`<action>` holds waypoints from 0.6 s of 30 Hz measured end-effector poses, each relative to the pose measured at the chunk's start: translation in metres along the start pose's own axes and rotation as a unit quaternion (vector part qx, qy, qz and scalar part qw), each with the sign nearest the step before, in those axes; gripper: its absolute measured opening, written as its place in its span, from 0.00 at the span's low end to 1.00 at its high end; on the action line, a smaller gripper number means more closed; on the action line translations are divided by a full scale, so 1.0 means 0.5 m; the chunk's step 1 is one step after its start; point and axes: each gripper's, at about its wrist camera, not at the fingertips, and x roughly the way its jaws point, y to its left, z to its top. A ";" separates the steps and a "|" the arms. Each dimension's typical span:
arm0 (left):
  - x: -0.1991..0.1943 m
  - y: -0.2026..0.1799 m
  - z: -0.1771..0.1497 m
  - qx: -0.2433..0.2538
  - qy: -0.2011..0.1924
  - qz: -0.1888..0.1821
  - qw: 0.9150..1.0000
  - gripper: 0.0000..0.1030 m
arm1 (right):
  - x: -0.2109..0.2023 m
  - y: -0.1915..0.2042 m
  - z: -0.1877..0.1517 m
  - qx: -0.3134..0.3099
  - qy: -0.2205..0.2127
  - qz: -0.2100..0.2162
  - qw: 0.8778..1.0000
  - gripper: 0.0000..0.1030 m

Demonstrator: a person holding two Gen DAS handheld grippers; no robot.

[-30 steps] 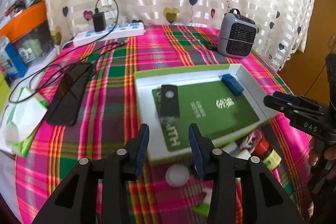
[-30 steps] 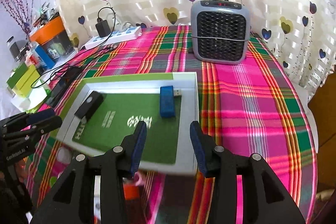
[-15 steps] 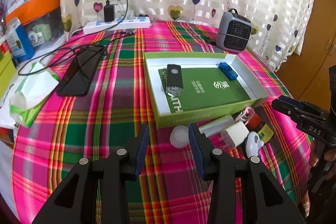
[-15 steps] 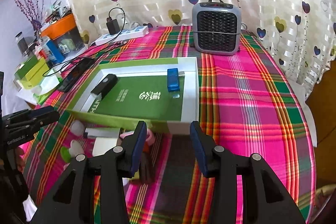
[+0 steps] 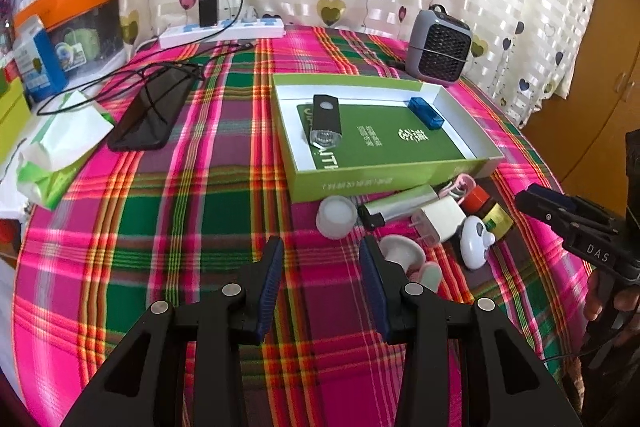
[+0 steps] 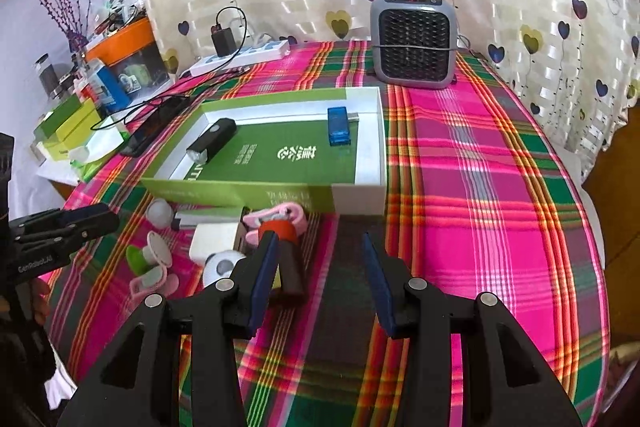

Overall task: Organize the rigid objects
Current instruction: 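Withdraw both tools from the box toward the remaining items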

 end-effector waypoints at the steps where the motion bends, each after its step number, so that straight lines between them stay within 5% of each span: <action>1: -0.002 -0.002 -0.004 0.001 0.000 -0.003 1.000 0.37 | -0.001 0.001 -0.005 0.003 0.001 0.002 1.000 0.43; 18: -0.001 -0.061 -0.070 0.028 0.031 -0.066 0.997 0.37 | 0.004 0.026 -0.046 -0.003 0.012 0.026 1.000 0.43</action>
